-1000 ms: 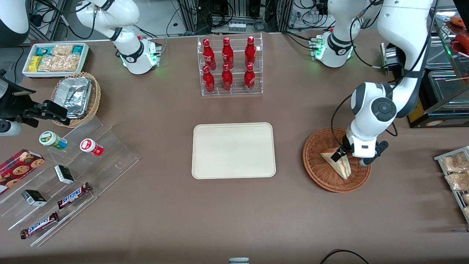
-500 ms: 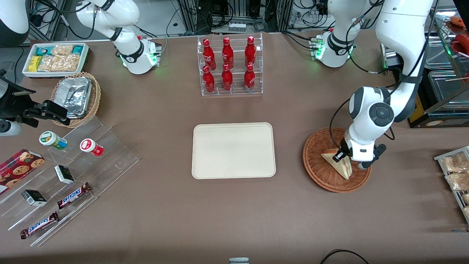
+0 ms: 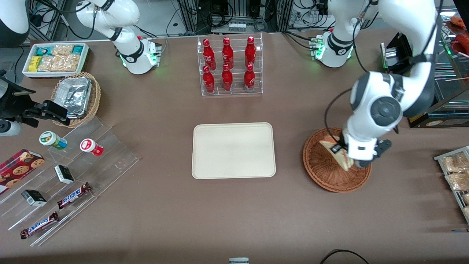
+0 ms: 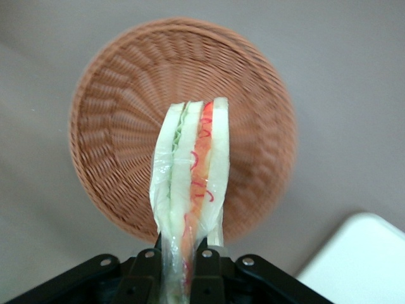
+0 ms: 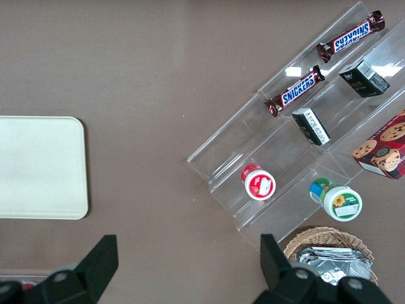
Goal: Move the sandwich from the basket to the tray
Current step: 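Lift the sandwich with the left gripper and carry it toward the white tray, then lower the sandwich onto the tray center and open the left gripper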
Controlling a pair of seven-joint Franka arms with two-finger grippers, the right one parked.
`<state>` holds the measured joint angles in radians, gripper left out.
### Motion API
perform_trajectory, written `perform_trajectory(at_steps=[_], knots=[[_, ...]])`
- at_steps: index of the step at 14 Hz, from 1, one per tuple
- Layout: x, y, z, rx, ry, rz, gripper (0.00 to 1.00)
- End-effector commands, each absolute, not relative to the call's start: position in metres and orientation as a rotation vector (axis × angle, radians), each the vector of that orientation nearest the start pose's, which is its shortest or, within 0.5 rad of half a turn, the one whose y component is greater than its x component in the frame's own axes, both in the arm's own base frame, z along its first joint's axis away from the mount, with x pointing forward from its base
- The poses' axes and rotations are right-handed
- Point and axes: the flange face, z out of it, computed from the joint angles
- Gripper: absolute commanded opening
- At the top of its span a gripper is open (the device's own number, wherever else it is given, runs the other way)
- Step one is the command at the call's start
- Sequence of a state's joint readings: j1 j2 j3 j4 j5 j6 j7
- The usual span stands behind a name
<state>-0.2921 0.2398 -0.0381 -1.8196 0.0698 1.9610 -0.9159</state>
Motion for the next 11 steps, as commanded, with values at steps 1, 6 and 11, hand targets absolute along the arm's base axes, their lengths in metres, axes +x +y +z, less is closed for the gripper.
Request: perform_trajectory(at_steps=[1,6,11], knots=[[0.561,-0.264,0.409,-2.953,-0.661,0.039,0.0],[0.514,-0.413,0.373,-3.003,-0.327,0.032,0.0],[0.497,-0.515,0.302,-3.02,-0.143,0.027,0.0]])
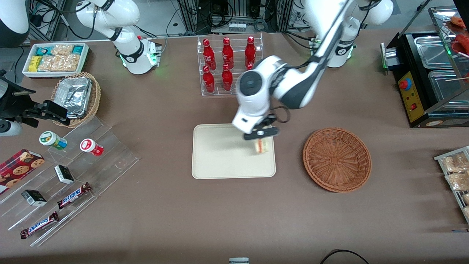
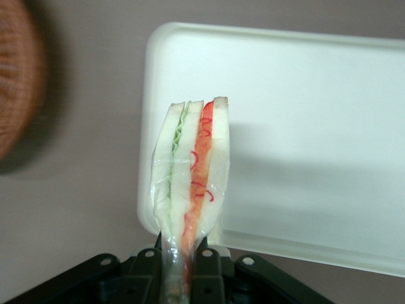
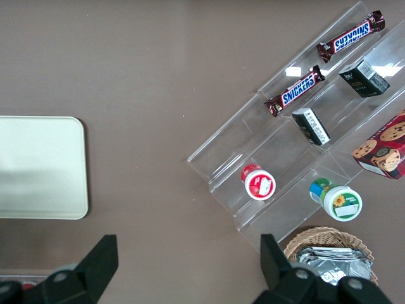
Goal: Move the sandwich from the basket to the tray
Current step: 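Lower the sandwich onto the tray center and open the left gripper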
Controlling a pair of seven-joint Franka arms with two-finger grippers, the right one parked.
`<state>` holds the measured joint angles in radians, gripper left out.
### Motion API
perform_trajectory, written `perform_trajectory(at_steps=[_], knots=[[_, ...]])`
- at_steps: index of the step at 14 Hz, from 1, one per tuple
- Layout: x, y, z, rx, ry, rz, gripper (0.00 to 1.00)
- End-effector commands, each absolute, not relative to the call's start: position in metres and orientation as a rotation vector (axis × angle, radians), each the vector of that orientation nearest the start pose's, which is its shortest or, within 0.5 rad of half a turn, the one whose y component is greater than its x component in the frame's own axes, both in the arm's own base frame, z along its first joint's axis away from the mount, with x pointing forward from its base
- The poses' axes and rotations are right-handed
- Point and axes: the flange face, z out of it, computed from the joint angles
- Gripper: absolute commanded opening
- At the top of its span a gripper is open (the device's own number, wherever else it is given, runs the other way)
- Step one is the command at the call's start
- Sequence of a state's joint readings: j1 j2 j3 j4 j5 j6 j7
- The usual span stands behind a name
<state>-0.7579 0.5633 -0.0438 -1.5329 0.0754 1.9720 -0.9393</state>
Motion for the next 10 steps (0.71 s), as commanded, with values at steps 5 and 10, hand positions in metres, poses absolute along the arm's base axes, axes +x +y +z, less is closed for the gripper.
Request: perform_trajectory(at_steps=[5,10], knots=[[0.48,-0.548,0.267,-3.071,-0.064,-0.065,0.0],[0.481,-0.557,0.247,-3.092,-0.159,-0.144,0.39]])
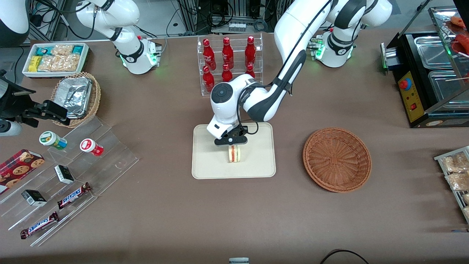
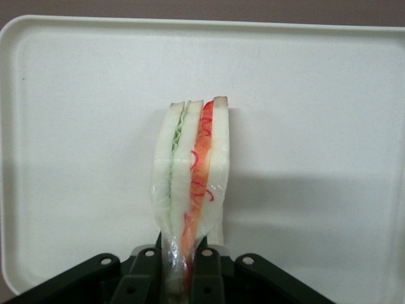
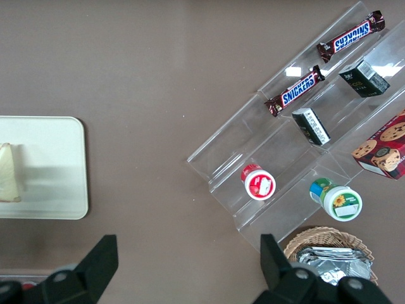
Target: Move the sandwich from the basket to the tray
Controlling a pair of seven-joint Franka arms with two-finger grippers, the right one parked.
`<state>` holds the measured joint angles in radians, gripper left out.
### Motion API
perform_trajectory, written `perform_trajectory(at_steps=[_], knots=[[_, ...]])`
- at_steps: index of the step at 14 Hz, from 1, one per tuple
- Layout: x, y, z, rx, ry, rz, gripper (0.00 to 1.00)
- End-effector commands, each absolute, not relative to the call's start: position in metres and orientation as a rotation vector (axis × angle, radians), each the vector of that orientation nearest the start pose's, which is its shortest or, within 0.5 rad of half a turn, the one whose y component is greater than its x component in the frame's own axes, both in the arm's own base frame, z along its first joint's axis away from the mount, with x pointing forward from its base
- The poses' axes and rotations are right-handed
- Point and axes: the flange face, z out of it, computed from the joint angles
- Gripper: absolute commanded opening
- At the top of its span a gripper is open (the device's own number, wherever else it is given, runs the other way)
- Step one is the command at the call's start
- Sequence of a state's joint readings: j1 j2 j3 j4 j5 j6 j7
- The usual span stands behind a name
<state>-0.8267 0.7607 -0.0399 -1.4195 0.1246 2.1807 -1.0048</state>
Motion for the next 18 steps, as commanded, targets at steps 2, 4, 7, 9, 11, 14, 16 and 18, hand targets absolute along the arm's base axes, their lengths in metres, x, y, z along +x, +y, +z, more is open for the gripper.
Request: perform_trajectory(at_steps=[2,4,7,9,11,14,16,18], knots=[[0.483,-0.555,0.25,-3.095,-0.169,-0.148,0.99],[0.488,-0.553,0.277,-3.109,-0.194,-0.169,0.99],[0.511,-0.508,0.359,-3.081,-0.338,-0.1,0.99],[0.524,-0.471,0.412,-3.073,-0.449,-0.054,1.0],[0.538,-0.423,0.463,-3.049,-0.551,-0.048,0.99],[0.557,-0.325,0.518,-3.031,-0.722,-0.075,1.0],[0.567,-0.257,0.537,-3.027,-0.713,-0.072,1.0],[0.563,-0.21,0.547,-3.03,-0.613,0.003,0.99]])
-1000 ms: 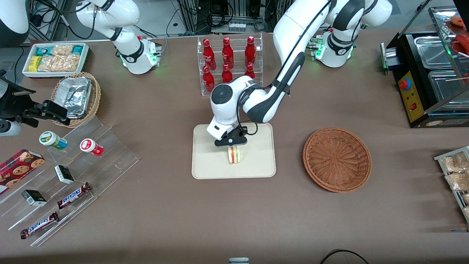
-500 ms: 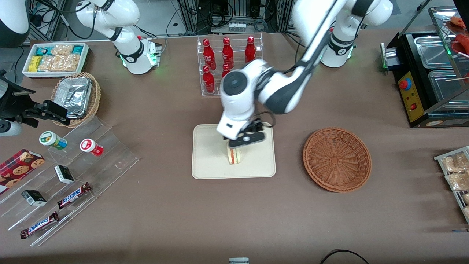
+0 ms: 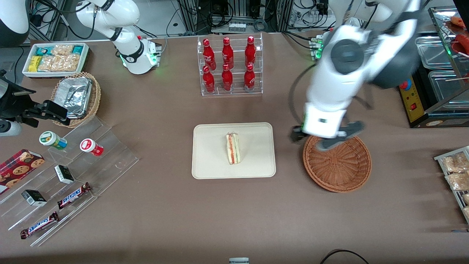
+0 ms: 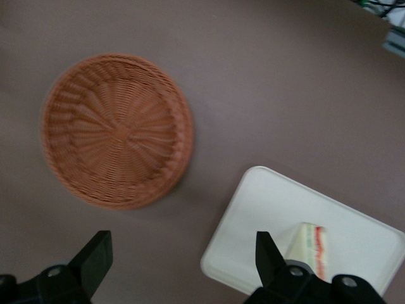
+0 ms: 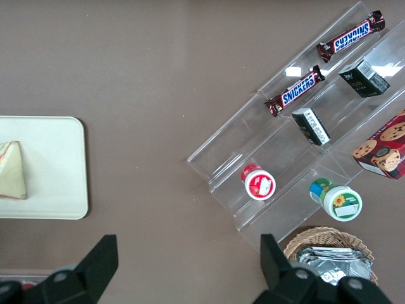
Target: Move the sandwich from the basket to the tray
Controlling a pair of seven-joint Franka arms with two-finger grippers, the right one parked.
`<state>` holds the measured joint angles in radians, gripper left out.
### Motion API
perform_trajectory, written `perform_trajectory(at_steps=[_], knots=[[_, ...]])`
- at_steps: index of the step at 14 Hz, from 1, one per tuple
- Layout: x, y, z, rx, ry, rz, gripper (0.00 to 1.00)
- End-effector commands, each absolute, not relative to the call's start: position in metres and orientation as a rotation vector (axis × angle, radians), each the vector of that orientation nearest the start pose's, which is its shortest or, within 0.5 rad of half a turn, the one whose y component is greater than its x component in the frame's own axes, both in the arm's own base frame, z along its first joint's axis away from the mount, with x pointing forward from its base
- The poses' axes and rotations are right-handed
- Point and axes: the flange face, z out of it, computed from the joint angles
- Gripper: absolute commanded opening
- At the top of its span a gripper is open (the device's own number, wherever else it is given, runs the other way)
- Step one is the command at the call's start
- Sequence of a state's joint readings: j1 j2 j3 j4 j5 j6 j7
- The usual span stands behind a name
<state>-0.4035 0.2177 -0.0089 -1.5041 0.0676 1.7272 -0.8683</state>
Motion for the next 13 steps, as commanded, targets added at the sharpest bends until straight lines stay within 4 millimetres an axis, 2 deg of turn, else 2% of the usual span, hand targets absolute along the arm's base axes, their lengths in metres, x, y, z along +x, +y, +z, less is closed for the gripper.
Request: perform_trajectory(at_steps=[1,4,6,8,9,11,13], knots=[[0.566,-0.179,0.554,-3.031,-0.578,0.022,1.0],[0.562,-0.103,0.574,-3.059,-0.428,0.113,0.99],[0.55,-0.055,0.587,-3.093,-0.241,0.203,1.0],[0.537,-0.022,0.601,-3.117,-0.104,0.246,1.0],[0.53,-0.019,0.609,-3.134,-0.059,0.251,1.0],[0.519,-0.011,0.622,-3.136,-0.071,0.225,0.99],[0.52,0.021,0.625,-3.143,-0.152,0.215,0.99]])
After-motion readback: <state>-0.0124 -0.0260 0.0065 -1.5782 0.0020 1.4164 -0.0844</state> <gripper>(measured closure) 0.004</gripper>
